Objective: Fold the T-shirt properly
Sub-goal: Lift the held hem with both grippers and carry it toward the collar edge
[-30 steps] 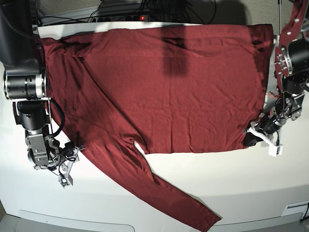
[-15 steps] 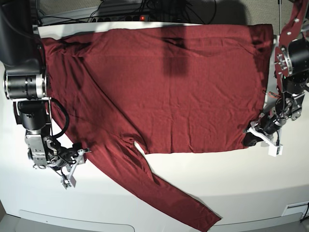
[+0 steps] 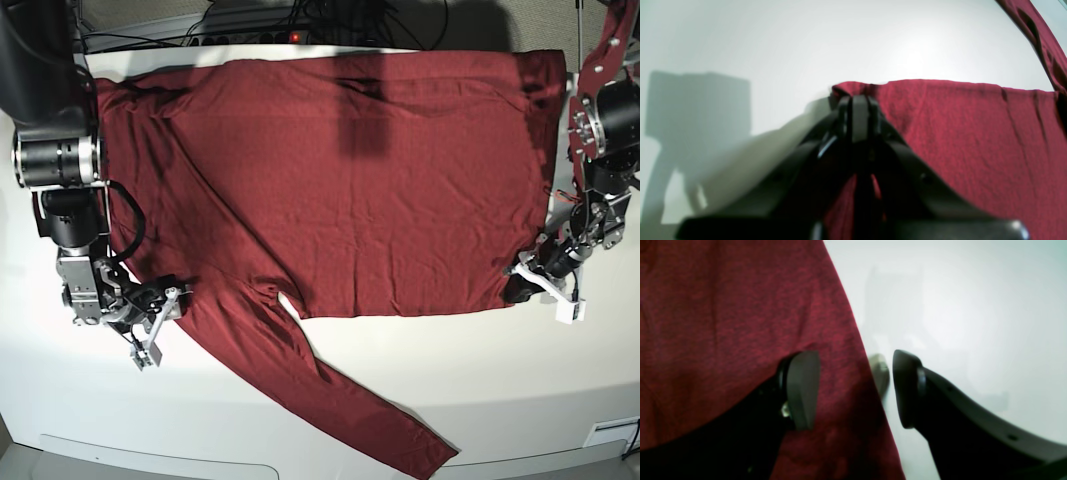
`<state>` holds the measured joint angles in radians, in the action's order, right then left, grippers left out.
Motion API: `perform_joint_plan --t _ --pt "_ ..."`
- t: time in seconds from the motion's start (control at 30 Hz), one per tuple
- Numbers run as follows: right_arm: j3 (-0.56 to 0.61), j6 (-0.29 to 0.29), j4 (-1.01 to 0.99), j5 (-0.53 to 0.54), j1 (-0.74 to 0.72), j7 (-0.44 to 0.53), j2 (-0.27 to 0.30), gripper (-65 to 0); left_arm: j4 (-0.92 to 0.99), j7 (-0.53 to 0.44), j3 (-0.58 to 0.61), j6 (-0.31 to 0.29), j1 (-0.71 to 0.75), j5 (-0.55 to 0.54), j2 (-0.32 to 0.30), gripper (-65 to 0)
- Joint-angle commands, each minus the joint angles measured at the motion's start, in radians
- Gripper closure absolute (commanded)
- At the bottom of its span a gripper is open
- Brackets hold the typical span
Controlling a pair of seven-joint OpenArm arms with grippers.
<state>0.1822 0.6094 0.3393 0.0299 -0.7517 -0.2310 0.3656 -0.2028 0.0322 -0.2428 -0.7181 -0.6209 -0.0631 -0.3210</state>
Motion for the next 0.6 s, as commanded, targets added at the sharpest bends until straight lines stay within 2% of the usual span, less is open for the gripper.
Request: perform_joint_plan --t 0.0,0.23,0.4,0.57 --pt "-0.003 -0.004 0.010 -0.001 -0.024 0.003 0.008 -34.9 0.000 0.045 0.003 0.020 -0.011 0.037 -0.009 0.0" --pt "-0.003 -0.006 0.010 -0.036 -0.023 -0.048 0.009 -19.2 0.000 0.049 0.003 0.020 -0.010 0.037 -0.009 0.0" --pt "-0.003 -0.008 0.010 -0.101 -0.023 -0.076 0.014 -1.0 0.000 0.050 0.003 0.020 -0.010 0.037 -0.009 0.0" --pt "-0.003 -0.050 0.010 -0.101 -0.030 -0.048 0.020 0.0 0.000 0.049 0.003 0.020 -0.010 0.037 -0.009 0.0"
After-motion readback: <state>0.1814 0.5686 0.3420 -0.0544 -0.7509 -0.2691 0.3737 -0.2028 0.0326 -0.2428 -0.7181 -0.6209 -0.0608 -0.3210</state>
